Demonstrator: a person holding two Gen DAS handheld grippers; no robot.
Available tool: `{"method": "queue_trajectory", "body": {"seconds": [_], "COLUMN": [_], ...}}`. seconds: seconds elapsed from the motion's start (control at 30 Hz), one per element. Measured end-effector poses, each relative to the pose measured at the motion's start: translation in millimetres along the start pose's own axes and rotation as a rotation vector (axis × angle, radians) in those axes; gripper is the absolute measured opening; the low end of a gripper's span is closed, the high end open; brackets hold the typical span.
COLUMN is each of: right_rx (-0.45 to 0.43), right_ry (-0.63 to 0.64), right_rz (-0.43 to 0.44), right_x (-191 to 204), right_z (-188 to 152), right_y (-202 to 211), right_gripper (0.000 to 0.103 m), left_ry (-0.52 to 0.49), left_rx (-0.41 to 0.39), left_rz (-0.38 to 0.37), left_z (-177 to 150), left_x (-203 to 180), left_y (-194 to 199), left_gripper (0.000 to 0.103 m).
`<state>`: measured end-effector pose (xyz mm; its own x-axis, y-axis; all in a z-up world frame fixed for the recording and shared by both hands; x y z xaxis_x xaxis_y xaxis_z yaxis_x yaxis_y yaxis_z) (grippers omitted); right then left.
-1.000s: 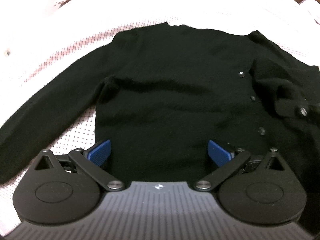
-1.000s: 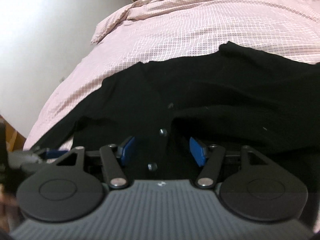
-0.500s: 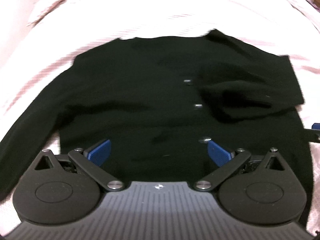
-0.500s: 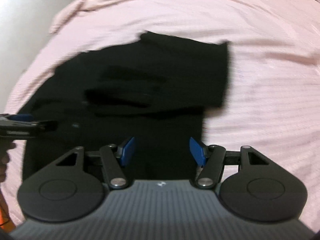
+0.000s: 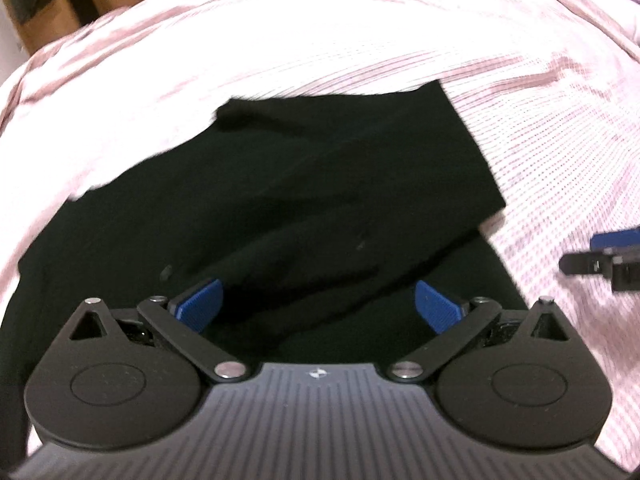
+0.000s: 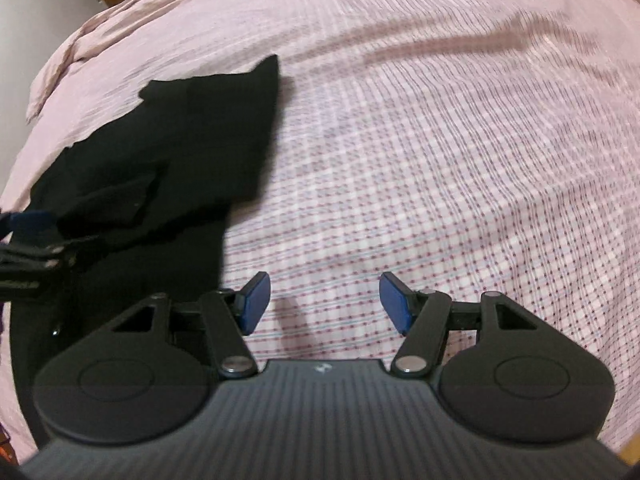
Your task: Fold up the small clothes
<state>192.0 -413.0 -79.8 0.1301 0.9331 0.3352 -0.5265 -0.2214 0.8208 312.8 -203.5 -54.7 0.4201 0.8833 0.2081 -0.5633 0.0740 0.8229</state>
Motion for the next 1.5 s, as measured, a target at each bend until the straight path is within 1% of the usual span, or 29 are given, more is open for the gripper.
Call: {"method": "queue_trajectory", "body": {"seconds": [0.1,0.17,0.23,0.27,0.3,0.37,0.4,0.47,0.5,0.53,0.57,0.7,0.73,0.83,0.93,1.03,1.1,1.2,1.27,1.33,1.4,1.5], "right_rx": [-0.001,-0.003,-0.003,-0.004,-0.005,-0.011,-0.015,-0.020,-0.022,-0.022,-0.022,-0.029,-0.029,-0.027,-0.023,-0.015,-0.009,-0.009,-0.009,-0.010,-0.011,-0.008], "right_ry": [-0.008,0.007,0.027,0.040,0.054,0.064,0.065,0.071,0.075,0.081,0.088,0.110,0.112,0.122,0.143,0.152,0.153,0.163,0.169,0.173,0.180,0.187], "right_rz": [0.018,0.023,0.020,0.015,0.011,0.005,-0.001,0.004,0.013,0.022,0.028,0.050,0.060,0.082,0.096,0.099,0.100,0.098,0.099,0.099,0.096,0.084], "right_x": [-5.0,-4.0,1.6,3.3,4.8,7.2,8.4,11.8,14.3,17.3,20.2,32.7,36.4,48.2,59.9,65.3,67.9,72.3,75.4,78.3,81.6,84.0], "right_z": [-2.3,-3.5,-6.8,-7.2,-7.8,-8.1,-8.1,-7.8,-7.9,-8.3,-8.9,-7.7,-6.9,-4.9,-4.8,-4.4,-4.2,-4.0,-4.5,-4.7,-4.8,-4.3], "right_y": [-4.2,-7.0,-7.6,-9.1,-9.6,-9.5,-9.1,-7.6,-6.8,-6.8,-6.1,-4.8,-5.0,-6.8,-10.2,-14.8,-18.3,-21.6,-23.0,-24.4,-26.1,-28.5], "right_gripper": [0.062,0.064,0.064,0.065,0.067,0.068,0.068,0.068,0.068,0.068,0.068,0.068,0.068,0.068,0.067,0.067,0.067,0.067,0.067,0.067,0.067,0.067], "left_ry": [-0.051,-0.077,-0.075,-0.063,-0.044,0.002,0.018,0.033,0.040,0.048,0.062,0.124,0.127,0.138,0.111,0.126,0.150,0.204,0.257,0.301,0.341,0.398], "left_rx": [0.002,-0.009,-0.027,-0.029,-0.031,-0.036,-0.039,-0.052,-0.060,-0.070,-0.075,-0.099,-0.096,-0.051,-0.073,-0.100,-0.133,-0.190,-0.218,-0.231,-0.242,-0.225], "left_rz": [0.045,0.097,0.127,0.123,0.108,0.081,0.073,0.057,0.049,0.046,0.045,0.035,0.043,0.053,0.082,0.078,0.073,0.098,0.129,0.161,0.210,0.245], "left_z": [12.0,17.7,20.9,21.2,20.6,20.5,21.2,22.2,22.4,23.2,23.8,24.9,24.0,20.1,21.9,21.8,22.7,26.0,25.7,22.0,13.6,-2.6], "left_x": [-14.2,-18.7,-18.3,-15.7,-13.3,-9.3,-7.9,-5.8,-4.9,-3.1,-0.1,12.8,14.0,15.0,13.1,16.7,25.7,53.2,81.0,106.6,136.0,173.3], "left_y": [-25.6,-38.7,-48.2,-50.9,-53.6,-58.3,-59.7,-58.1,-55.0,-52.7,-50.1,-44.0,-44.2,-59.2,-66.2,-57.4,-46.4,-23.2,-8.0,3.4,13.1,17.4], "left_gripper": [0.100,0.091,0.084,0.078,0.075,0.062,0.058,0.039,0.034,0.025,0.022,0.021,0.021,0.023,0.023,0.013,0.012,0.012,0.012,0.012,0.012,0.012]}}
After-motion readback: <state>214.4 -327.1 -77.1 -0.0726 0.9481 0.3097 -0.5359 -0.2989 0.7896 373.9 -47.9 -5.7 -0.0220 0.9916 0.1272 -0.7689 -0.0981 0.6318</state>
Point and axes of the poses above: each gripper's, at about its wrist camera, not at the fingertips, and y roughly against the way its jaws point, x to its left, z to its top, the point moved 8 cm from there along -y, roughly the way its jaws point, and after that the axes turned 4 degrees about z, right-handed, at the moved point
